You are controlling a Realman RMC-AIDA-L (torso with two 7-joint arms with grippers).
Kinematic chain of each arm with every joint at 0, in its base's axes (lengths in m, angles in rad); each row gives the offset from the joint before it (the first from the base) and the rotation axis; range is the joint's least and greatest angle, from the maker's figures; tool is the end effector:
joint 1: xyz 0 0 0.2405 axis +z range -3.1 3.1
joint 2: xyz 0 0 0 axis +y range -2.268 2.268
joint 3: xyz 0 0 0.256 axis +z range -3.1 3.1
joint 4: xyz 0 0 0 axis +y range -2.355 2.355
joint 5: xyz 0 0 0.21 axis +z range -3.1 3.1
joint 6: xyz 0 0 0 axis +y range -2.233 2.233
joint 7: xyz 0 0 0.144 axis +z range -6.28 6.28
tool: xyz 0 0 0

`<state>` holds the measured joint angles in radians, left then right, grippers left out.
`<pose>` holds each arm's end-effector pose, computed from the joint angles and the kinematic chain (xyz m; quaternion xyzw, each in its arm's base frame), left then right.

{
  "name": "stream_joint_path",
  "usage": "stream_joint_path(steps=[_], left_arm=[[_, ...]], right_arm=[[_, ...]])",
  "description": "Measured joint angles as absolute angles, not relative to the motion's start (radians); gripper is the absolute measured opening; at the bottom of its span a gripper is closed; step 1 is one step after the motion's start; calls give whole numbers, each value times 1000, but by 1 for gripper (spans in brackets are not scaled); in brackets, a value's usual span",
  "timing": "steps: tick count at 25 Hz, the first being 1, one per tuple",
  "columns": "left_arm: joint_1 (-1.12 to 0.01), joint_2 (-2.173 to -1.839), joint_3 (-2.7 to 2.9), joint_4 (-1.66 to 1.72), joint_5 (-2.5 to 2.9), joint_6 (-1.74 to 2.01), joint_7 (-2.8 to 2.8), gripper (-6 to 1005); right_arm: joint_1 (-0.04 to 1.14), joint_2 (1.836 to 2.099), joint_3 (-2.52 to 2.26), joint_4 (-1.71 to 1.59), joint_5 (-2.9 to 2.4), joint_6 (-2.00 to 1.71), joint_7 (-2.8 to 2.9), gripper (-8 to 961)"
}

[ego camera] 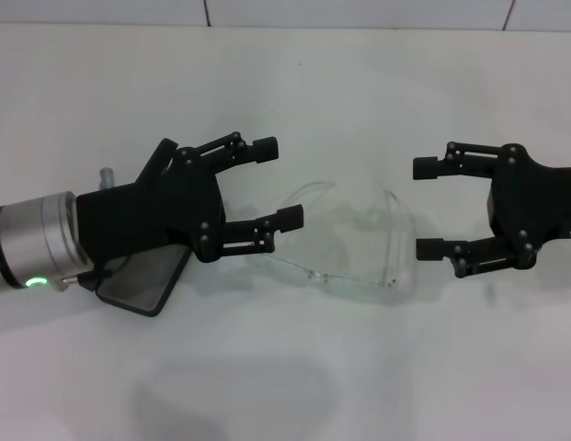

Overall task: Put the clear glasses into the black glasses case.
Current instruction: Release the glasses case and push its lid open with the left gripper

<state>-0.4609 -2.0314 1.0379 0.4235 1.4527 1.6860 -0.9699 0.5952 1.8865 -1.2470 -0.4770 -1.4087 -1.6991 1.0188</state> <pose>-0.2434 0.2927 -0.0150 -0.9090 -0.0826 -0.3924 0.1139 0.2189 0.3265 0.0172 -0.9482 -0.0135 0.3148 0.0397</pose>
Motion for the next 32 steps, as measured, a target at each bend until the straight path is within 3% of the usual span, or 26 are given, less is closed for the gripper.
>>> stream_joint_path(steps=[11,21,32], left_arm=[[-447,-2025,1036,430,1450,1688,-1004,877],[-416,-1963,915,735,1614,1528,-1589,876],[-393,-2025,815,910,2021,1421,-1843,865]], right_arm=[[594,1903,-1247,-478,-1410,-1692,1014,862],[596,1904,-1249,-491,-1411,-1683,1014,861],[594,1903,-1247,-500,-1419,-1669,1014,862]])
